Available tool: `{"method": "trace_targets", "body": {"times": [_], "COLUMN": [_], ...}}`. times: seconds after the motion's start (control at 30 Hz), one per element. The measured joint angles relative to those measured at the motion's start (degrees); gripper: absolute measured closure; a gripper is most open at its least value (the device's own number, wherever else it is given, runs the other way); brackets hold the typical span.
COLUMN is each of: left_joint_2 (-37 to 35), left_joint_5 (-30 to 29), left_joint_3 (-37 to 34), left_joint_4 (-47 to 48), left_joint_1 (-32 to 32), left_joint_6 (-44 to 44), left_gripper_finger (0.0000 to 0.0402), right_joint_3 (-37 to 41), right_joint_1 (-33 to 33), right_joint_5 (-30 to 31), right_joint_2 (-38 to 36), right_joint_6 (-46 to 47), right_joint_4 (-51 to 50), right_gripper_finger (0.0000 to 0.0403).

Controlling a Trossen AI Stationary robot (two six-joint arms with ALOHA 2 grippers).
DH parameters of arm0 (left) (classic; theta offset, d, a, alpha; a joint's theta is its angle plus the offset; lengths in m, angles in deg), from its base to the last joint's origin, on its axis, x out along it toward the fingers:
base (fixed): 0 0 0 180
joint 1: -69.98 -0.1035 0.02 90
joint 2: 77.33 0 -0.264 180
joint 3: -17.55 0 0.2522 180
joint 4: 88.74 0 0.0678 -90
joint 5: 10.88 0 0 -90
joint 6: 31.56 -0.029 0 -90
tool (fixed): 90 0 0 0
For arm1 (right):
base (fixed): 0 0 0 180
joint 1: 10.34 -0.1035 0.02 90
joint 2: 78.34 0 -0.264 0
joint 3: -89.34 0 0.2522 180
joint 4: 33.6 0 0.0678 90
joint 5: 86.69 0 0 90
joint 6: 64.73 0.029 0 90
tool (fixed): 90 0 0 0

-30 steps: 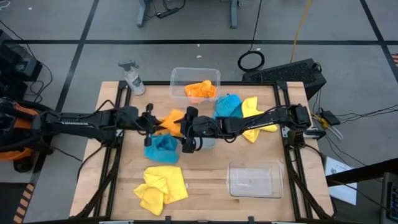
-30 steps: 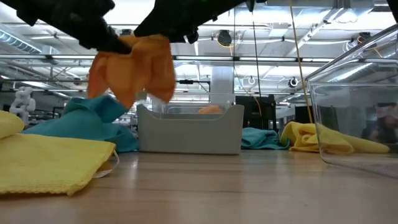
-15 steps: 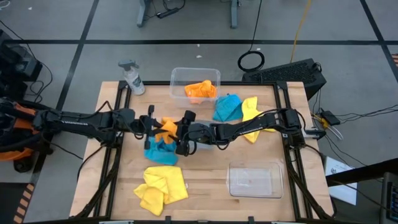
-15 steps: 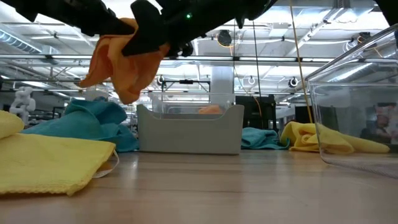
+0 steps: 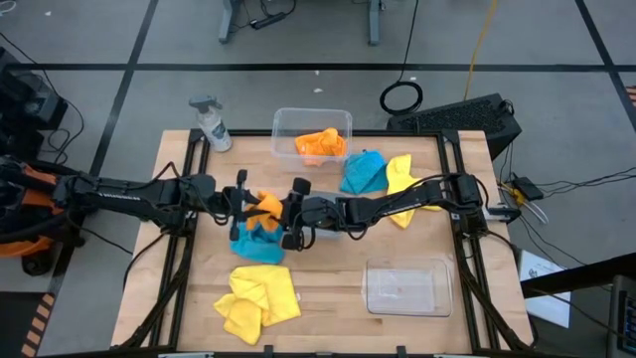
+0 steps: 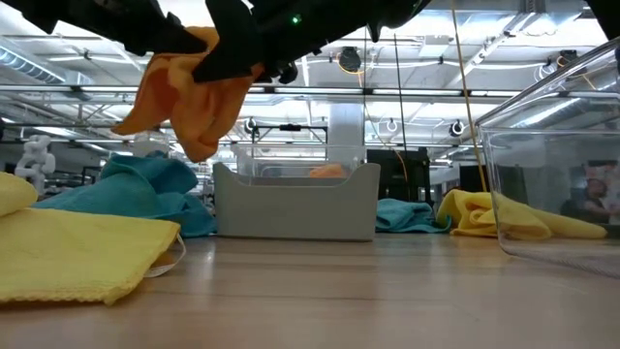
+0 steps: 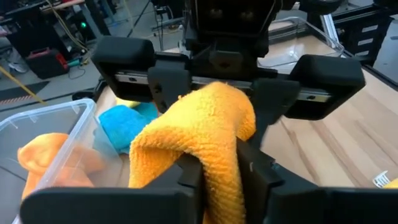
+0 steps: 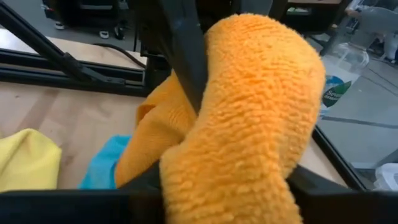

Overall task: Sort microfiber towel by color & place in baskets
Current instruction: Put the orange microfiber towel into the top transparent bin

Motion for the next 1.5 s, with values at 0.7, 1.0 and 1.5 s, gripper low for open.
{"method": "trace_targets", "body": {"times": [0.7,1.0,1.5], "left_joint_2": [0.0,0.0,7.4], "left_joint_5": [-2.8,-4.9,-5.9], "left_joint_3": [0.0,0.0,-2.6], "left_joint_4": [2.8,2.9,-14.0], "left_joint_1": [0.0,0.0,-0.9], "left_joint_6": [7.0,3.5,4.5], "left_gripper_finger": [0.0099,0.0098,0.0097], "right_joint_3": [0.0,-0.1,-0.1], "right_joint_1": [0.0,-0.6,-0.9], "right_joint_5": [6.1,7.7,6.9], "right_joint_2": [-7.1,-11.5,-14.7], "right_joint_6": [-4.7,-4.1,-3.4], "right_joint_4": [-16.8,-25.8,-28.8], "right_gripper_finger": [0.0392,0.039,0.039]}}
